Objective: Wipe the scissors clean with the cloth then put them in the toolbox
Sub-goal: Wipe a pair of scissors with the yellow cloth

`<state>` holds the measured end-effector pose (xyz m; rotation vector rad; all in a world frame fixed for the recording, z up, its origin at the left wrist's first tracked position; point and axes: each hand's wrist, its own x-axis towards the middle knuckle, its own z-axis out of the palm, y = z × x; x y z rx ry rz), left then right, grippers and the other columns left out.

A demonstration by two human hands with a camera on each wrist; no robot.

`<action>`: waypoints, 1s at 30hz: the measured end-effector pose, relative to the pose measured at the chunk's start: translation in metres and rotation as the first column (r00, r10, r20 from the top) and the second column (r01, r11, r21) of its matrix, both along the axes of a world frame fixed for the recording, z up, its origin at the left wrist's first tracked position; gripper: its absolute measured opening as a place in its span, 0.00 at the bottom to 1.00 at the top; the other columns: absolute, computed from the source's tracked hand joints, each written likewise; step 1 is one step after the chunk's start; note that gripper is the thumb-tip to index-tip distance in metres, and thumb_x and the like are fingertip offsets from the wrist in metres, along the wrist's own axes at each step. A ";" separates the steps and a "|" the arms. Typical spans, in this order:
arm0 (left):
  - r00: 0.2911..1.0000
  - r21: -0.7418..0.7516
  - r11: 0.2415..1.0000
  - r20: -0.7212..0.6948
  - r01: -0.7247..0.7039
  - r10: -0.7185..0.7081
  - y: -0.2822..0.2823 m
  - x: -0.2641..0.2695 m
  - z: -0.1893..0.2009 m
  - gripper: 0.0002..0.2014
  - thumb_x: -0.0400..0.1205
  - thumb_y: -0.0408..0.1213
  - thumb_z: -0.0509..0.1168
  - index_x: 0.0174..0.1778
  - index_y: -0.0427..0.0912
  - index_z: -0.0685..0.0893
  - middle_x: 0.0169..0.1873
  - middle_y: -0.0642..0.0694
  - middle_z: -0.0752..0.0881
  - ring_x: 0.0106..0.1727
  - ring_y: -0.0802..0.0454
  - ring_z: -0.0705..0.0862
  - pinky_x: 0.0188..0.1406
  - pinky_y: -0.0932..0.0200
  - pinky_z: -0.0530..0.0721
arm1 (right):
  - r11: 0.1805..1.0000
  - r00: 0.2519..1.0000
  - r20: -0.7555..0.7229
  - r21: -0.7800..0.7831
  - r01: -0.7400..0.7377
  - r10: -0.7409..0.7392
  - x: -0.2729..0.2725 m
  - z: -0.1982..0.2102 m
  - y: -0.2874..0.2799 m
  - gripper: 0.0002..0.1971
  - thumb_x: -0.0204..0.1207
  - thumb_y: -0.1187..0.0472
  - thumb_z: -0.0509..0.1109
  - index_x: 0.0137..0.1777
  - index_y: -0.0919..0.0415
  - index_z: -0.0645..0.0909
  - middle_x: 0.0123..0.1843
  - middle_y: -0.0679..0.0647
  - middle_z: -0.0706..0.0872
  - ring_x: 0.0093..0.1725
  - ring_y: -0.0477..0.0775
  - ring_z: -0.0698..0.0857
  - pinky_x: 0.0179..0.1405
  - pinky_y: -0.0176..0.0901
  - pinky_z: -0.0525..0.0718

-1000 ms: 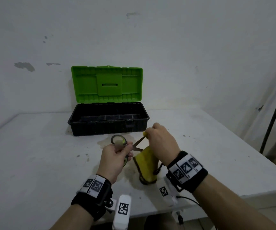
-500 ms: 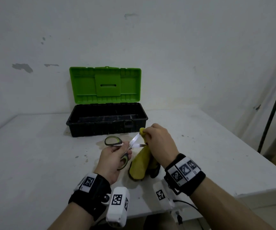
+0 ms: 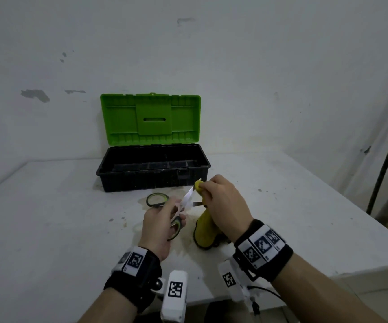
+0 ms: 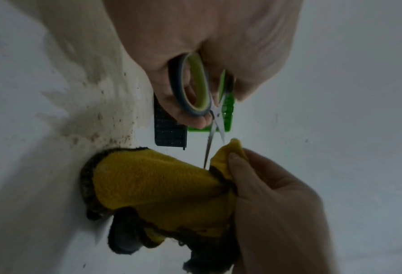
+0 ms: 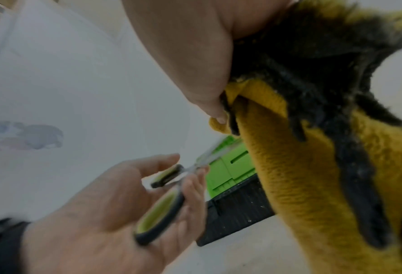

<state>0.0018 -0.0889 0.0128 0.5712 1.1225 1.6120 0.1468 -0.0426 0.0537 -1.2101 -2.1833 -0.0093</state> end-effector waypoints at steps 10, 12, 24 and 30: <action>0.990 0.013 0.999 -0.129 -0.050 0.051 0.002 0.003 -0.010 0.24 0.91 0.50 0.55 0.55 0.29 0.84 0.46 0.33 0.90 0.41 0.44 0.89 0.34 0.52 0.88 | 0.994 0.985 0.139 -0.040 -0.102 0.107 -0.028 -0.009 -0.034 0.06 0.82 0.64 0.62 0.54 0.58 0.80 0.50 0.53 0.74 0.48 0.54 0.77 0.34 0.46 0.79; 0.992 0.033 0.998 -0.116 -0.056 0.059 0.001 0.001 -0.008 0.24 0.91 0.49 0.56 0.57 0.27 0.82 0.43 0.35 0.88 0.37 0.49 0.88 0.29 0.59 0.84 | 0.991 0.977 0.164 -0.044 -0.130 0.135 -0.030 -0.011 -0.039 0.07 0.81 0.66 0.61 0.56 0.59 0.78 0.51 0.54 0.73 0.46 0.55 0.76 0.32 0.44 0.75; 0.996 0.073 0.996 -0.067 -0.054 0.059 0.001 -0.007 -0.005 0.22 0.90 0.48 0.57 0.60 0.29 0.82 0.48 0.34 0.90 0.49 0.41 0.90 0.46 0.48 0.87 | 0.986 0.968 0.190 -0.009 -0.165 0.164 -0.025 -0.006 -0.046 0.06 0.81 0.66 0.64 0.53 0.58 0.81 0.45 0.51 0.69 0.36 0.51 0.67 0.28 0.50 0.81; 0.998 0.065 0.996 -0.017 0.057 -0.056 -0.001 -0.004 -0.006 0.24 0.91 0.49 0.54 0.49 0.32 0.86 0.40 0.39 0.90 0.42 0.47 0.89 0.42 0.51 0.84 | 0.986 0.973 0.163 0.022 -0.167 0.161 -0.029 0.001 -0.048 0.04 0.81 0.65 0.65 0.51 0.59 0.81 0.45 0.52 0.71 0.36 0.50 0.68 0.27 0.46 0.76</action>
